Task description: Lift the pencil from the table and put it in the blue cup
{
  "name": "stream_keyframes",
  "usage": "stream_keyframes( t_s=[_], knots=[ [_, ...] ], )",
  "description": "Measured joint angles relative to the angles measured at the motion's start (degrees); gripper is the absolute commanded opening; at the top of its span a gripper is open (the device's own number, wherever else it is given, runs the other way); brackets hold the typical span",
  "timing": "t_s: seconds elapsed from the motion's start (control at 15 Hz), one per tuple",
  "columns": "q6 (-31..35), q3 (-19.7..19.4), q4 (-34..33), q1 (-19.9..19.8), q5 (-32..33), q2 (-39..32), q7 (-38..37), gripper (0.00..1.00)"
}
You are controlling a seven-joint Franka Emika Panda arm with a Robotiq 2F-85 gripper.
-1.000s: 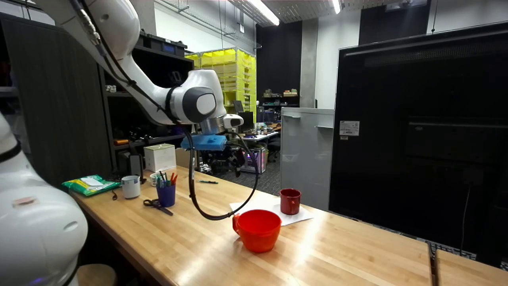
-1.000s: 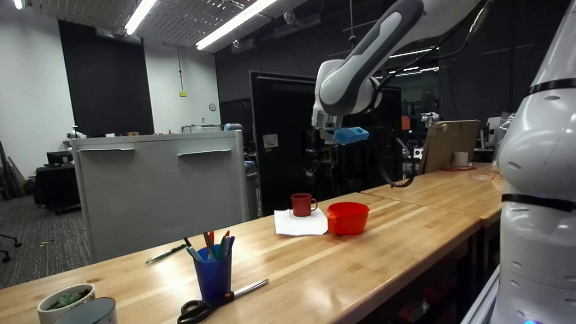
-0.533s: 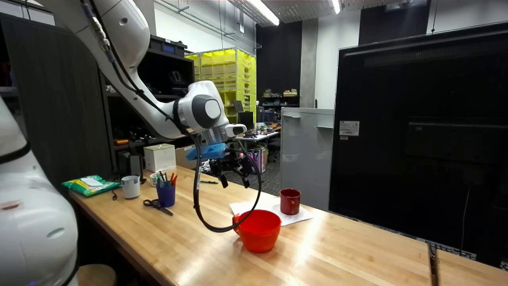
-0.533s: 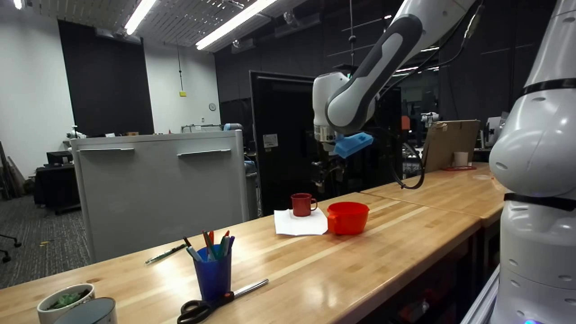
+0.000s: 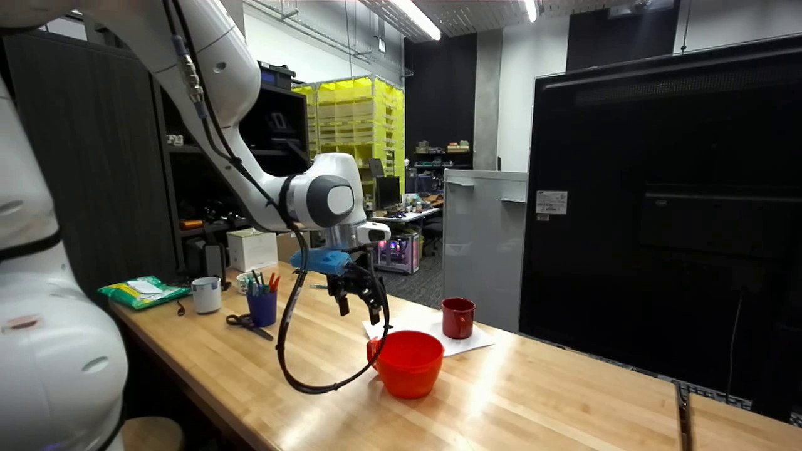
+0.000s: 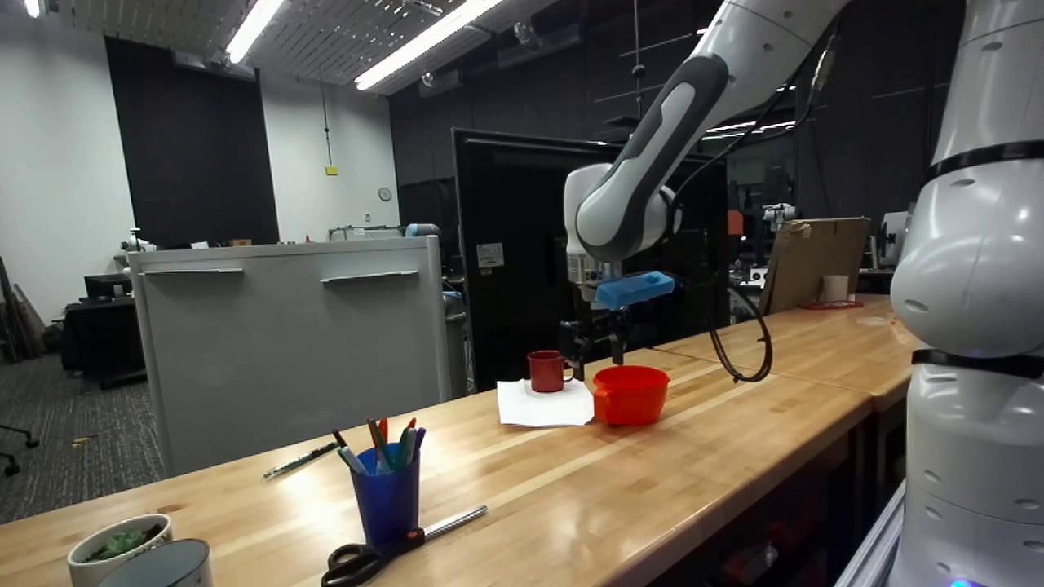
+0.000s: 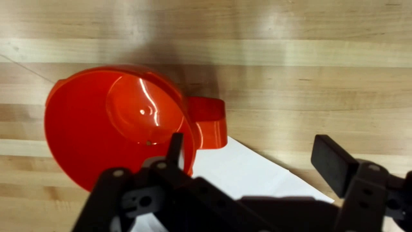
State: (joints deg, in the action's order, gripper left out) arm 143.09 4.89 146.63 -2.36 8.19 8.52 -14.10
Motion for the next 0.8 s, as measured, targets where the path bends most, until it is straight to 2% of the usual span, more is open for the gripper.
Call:
stream_keyframes(
  t_s=[0.27,0.8],
  knots=[
    [-0.15,0.08,0.28,2.93,-4.24,-0.44,2.95,1.00],
    [-0.67,2.29,3.02,10.48,-4.80,4.09,13.72,1.00]
  ],
)
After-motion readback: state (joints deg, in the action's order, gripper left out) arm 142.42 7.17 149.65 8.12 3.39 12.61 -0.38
